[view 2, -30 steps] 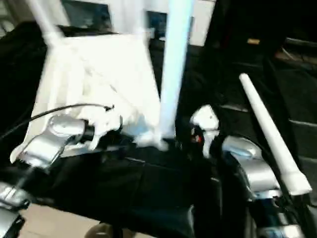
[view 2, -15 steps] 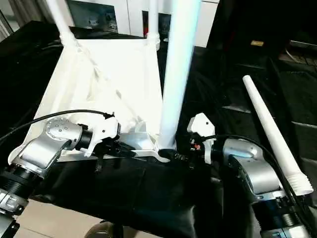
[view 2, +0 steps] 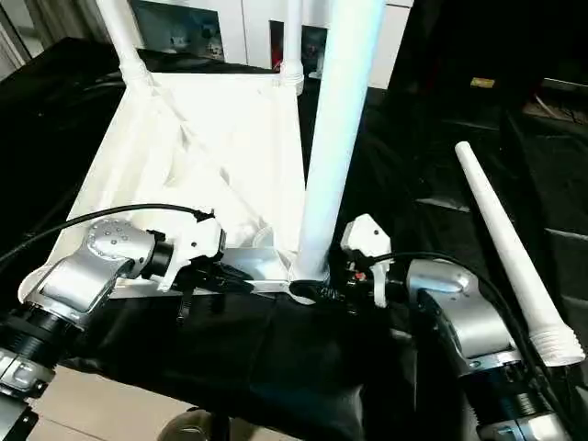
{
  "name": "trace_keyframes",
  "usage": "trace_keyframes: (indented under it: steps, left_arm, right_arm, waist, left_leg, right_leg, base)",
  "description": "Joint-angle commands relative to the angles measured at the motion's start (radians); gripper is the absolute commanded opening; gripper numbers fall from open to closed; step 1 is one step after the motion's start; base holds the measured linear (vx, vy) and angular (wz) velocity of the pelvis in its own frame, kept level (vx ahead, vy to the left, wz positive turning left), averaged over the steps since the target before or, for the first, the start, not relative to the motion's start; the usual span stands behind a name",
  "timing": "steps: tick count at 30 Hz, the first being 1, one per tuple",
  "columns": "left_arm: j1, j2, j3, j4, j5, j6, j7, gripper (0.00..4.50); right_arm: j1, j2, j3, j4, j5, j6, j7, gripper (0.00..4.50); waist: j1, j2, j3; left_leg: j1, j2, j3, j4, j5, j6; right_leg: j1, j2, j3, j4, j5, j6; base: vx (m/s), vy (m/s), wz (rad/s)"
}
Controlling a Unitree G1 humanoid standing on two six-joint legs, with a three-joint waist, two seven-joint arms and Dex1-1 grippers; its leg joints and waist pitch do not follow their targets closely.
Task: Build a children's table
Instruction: Rotate leg to tighten
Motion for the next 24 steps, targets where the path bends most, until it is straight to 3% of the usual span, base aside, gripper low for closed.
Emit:
trace_keyframes:
  steps: [1, 5, 14, 16, 21, 23, 24]
  left_arm:
    - [-0.002, -0.004, -0.025, -0.009, -0.009, -0.013, -0.044, 0.00]
    - [0.000, 0.001, -0.024, -0.009, -0.009, -0.014, -0.048, 0.00]
    - [-0.014, -0.022, -0.016, 0.017, 0.005, 0.008, 0.005, 0.00]
    - [-0.033, -0.049, -0.003, 0.054, 0.019, 0.025, 0.066, 0.00]
    - [-0.080, -0.111, 0.017, 0.143, 0.062, 0.059, 0.221, 0.00]
    - [-0.097, -0.140, 0.020, 0.168, 0.080, 0.076, 0.284, 0.00]
    - [-0.101, -0.147, 0.021, 0.175, 0.084, 0.080, 0.302, 0.00]
  right_arm:
    - [-0.016, 0.002, -0.003, 0.017, -0.002, -0.012, 0.004, 3.25]
    - [-0.021, 0.009, -0.002, 0.028, -0.004, -0.017, 0.008, 2.86]
    - [-0.009, 0.044, -0.019, 0.049, -0.019, -0.008, -0.076, 2.69]
    - [-0.005, 0.076, -0.034, 0.068, -0.031, 0.003, -0.146, 2.68]
    - [-0.001, 0.167, -0.064, 0.099, -0.066, 0.020, -0.327, 2.67]
    - [-0.004, 0.212, -0.076, 0.109, -0.086, 0.027, -0.418, 2.67]
    - [-0.005, 0.223, -0.080, 0.111, -0.090, 0.030, -0.442, 2.67]
  waist:
    - [-0.004, -0.004, -0.080]
    - [-0.003, -0.003, -0.082]
    - [-0.003, 0.001, -0.082]
    - [-0.006, -0.001, -0.080]
    - [-0.016, -0.004, -0.071]
    - [-0.021, -0.003, -0.067]
    - [-0.025, -0.004, -0.068]
  left_leg:
    - [0.031, 0.052, -0.020, -0.050, -0.096, 0.104]
    - [0.030, 0.052, -0.020, -0.048, -0.087, 0.107]
    - [0.031, 0.050, -0.019, -0.046, -0.095, 0.098]
    - [0.030, 0.050, -0.020, -0.047, -0.119, 0.084]
    - [0.033, 0.049, -0.026, -0.060, -0.215, 0.022]
    - [0.035, 0.049, -0.025, -0.063, -0.233, 0.009]
    - [0.035, 0.048, -0.028, -0.064, -0.248, 0.003]
  right_leg:
    - [0.055, -0.071, 0.033, -0.049, 0.055, -0.300]
    - [0.055, -0.070, 0.033, -0.046, 0.067, -0.303]
    - [0.053, -0.069, 0.033, -0.047, 0.062, -0.307]
    - [0.053, -0.071, 0.034, -0.051, 0.023, -0.306]
    - [0.049, -0.076, 0.035, -0.071, -0.171, -0.262]
    - [0.042, -0.074, 0.036, -0.076, -0.206, -0.247]
    - [0.044, -0.076, 0.036, -0.078, -0.230, -0.239]
  base:
    - [0.000, 0.000, 0.00]
    - [0.000, 0.000, 0.00]
    - [0.000, 0.000, 0.00]
    - [0.000, 0.000, 0.00]
    - [0.000, 0.000, 0.00]
    - [0.000, 0.000, 0.00]
    - [0.000, 0.000, 0.00]
